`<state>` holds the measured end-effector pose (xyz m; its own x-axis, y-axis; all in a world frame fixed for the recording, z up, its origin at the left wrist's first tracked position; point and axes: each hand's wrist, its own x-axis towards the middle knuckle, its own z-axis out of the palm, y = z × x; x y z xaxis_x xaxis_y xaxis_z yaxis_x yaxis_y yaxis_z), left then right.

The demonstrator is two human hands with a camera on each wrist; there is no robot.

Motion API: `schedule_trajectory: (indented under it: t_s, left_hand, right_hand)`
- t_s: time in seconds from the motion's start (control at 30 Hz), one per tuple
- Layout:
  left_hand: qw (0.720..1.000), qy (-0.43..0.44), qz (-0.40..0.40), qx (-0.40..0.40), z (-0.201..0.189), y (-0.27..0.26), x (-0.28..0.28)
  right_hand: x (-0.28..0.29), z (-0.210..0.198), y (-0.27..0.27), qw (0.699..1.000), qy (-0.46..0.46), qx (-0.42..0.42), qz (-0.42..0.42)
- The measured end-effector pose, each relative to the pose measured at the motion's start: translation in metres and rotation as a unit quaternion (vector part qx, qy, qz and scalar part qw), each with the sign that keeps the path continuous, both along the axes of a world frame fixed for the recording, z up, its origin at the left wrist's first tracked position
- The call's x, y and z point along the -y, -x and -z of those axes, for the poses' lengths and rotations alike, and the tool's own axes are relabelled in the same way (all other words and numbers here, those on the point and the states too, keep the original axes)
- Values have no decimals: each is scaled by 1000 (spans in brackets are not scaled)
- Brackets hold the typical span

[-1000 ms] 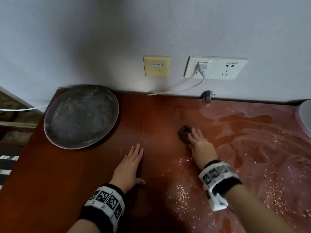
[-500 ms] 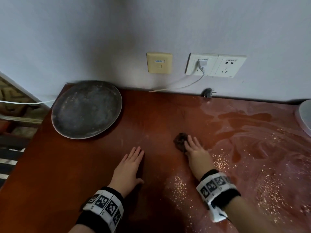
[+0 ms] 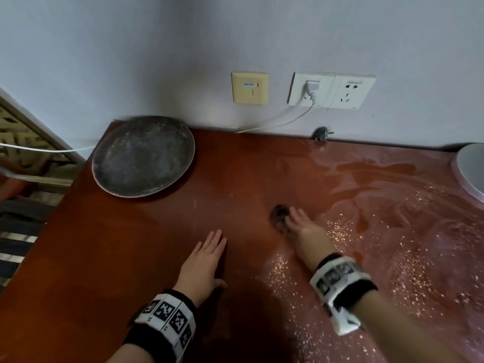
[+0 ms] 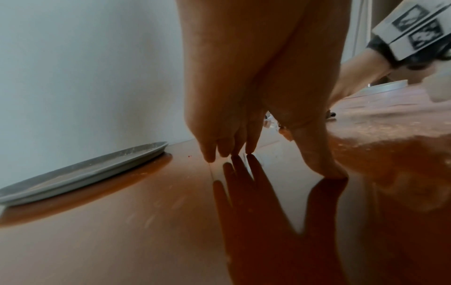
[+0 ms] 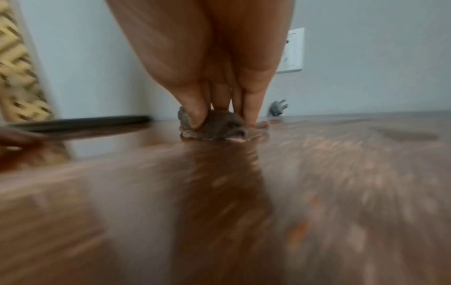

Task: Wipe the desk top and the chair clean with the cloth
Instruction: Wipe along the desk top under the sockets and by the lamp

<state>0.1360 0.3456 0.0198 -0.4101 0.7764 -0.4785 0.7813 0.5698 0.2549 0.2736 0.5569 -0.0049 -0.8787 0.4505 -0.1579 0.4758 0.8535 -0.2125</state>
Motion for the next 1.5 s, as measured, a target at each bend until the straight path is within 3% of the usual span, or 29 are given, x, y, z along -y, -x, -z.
schedule_trajectory:
  t_s: [0.1, 0.17, 0.4, 0.47, 0.57, 0.63, 0.73, 0.83, 1.03, 1.13, 1.2, 1.23, 1.3, 1.33, 1.5]
  left_hand:
    - [1000, -3, 13, 0, 1, -7, -1]
    - [1000, -4, 23, 3, 0, -12, -2]
    - [1000, -14, 19, 19, 1, -35, 8]
    - [1000, -16, 13, 22, 1, -37, 12]
    - [1000, -17, 11, 24, 1, -37, 13]
    - [999, -18, 13, 27, 0, -36, 13]
    - [999, -15, 11, 27, 0, -37, 14]
    - [999, -18, -14, 23, -3, -37, 21]
    - [997, -23, -67, -8, -8, -33, 39]
    - [997, -11, -80, -13, -12, -34, 53]
    - [996, -12, -91, -9, -13, -35, 63]
    - [995, -14, -99, -5, -14, -35, 67]
    - [994, -16, -109, 3, -16, -33, 73]
    - [993, -17, -115, 7, -17, -31, 76]
    - [988, -23, -150, 20, -22, -3, 81]
  right_hand:
    - [72, 1, -34, 987, 40, -14, -152]
    - [84, 0, -45, 980, 61, -10, -191]
    - [15, -12, -17, 1000, -3, 23, 4]
    - [33, -5, -20, 999, -6, 32, -6]
    - [80, 4, -44, 991, 23, 21, -128]
    - [91, -1, -57, 985, 39, 27, -165]
    - [61, -11, -50, 995, 39, -10, -88]
    - [42, -11, -35, 998, 58, 28, 20]
    - [87, -3, 1, 993, 106, 37, 23]
    - [129, -21, 0, 984, 131, 75, -95]
    - [155, -25, -21, 977, 87, 16, -192]
    - [161, -32, -30, 978, 84, 15, -191]
    - [152, -33, -29, 976, 93, 15, -197]
    - [139, -31, -22, 972, 99, 56, -206]
    - [64, -29, 49, 991, 55, 106, -55]
